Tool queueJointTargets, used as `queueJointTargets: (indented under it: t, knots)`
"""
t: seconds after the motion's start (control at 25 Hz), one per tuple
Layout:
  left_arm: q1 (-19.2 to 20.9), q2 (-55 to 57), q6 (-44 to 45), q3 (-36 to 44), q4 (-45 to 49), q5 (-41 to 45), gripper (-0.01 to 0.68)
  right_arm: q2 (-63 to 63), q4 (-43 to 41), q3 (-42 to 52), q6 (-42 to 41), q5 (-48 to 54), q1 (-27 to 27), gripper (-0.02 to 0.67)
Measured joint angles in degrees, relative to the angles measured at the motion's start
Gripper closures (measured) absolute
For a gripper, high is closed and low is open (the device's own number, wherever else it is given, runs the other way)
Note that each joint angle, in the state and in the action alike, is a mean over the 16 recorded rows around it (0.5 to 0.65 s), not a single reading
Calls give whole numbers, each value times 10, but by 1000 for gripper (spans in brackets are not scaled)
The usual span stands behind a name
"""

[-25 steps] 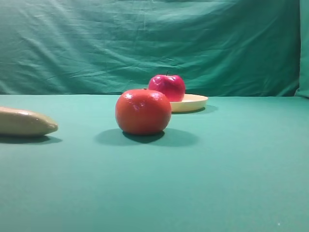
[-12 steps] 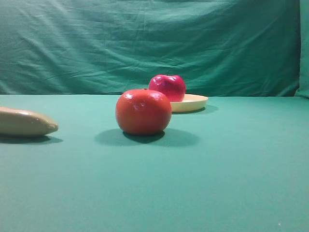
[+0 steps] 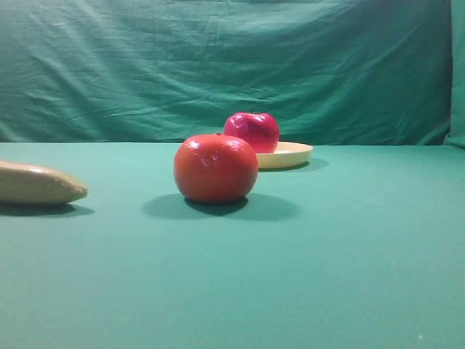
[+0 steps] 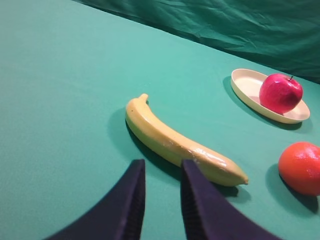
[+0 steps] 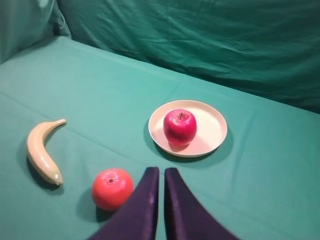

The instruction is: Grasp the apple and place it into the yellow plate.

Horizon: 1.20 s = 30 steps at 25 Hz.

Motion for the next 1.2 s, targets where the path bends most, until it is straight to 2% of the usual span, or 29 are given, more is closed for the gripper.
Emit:
queueJointTargets:
  t: [0.4,0.6,0.92,1.2]
  knots:
    - [0,0,0,0,0,0,516,-81,-85,103,85,-28,-24,649]
    - [0,0,0,0,0,0,516,-125,-121,178,118,-63,-63,649]
    - [0,0,0,0,0,0,516,-212,-137,301,128,-120,-140,649]
    - [0,0,0,0,0,0,516,-263,-139,388,130,-159,-177,649]
